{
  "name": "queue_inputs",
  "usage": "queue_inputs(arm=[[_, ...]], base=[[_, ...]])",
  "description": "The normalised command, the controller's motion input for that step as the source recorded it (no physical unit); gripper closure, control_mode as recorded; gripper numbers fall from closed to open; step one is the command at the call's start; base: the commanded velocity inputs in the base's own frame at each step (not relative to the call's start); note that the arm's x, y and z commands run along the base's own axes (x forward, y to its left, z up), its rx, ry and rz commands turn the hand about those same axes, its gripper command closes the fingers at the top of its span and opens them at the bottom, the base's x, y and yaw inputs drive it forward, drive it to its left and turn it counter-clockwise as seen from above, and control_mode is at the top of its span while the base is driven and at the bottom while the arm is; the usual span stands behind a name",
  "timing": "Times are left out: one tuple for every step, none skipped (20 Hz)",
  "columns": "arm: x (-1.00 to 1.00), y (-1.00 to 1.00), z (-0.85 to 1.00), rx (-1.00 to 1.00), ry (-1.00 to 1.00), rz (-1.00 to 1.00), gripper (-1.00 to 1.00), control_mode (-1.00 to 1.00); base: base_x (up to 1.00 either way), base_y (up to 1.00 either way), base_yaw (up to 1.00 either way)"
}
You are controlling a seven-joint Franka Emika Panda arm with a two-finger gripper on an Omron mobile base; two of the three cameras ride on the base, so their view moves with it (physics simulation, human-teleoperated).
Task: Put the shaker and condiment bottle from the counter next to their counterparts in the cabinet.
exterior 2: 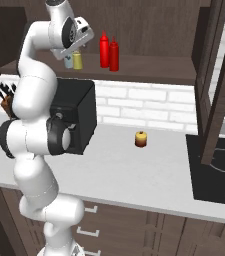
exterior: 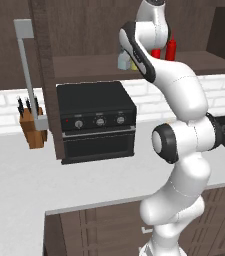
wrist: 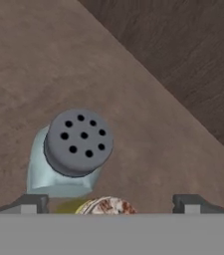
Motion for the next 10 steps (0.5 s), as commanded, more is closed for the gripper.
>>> queue_inputs(arm=[[-0.30,0.04,0.00,-0.01,0.00,0.04,-1.00,-1.00],[-0.36,0.06,0.00,0.00,0.00,0.04,-1.00,-1.00],[-0.41,0.07,0.00,0.00,0.00,0.04,-1.00,-1.00],[-0.48,0.09,0.00,0.00,0.00,0.03,-1.00,-1.00],[-0.52,0.10,0.00,0.00,-0.01,0.03,-1.00,-1.00],[-0.54,0.09,0.00,0.00,-0.02,0.03,-1.00,-1.00],[-0.55,0.09,0.00,0.00,-0.04,0.03,-1.00,-1.00],[-0.56,0.09,0.00,-0.01,-0.05,0.03,-1.00,-1.00],[-0.63,0.13,0.00,-0.01,-0.07,0.03,-1.00,-1.00],[-0.88,0.21,0.00,-0.04,-0.15,0.04,-1.00,-1.00]], base=[[0.00,0.00,0.00],[0.00,0.00,0.00],[0.00,0.00,0.00],[0.00,0.00,0.00],[0.00,0.00,0.00],[0.00,0.00,0.00],[0.00,0.00,0.00],[0.00,0.00,0.00],[0.00,0.00,0.00],[0.00,0.00,0.00]])
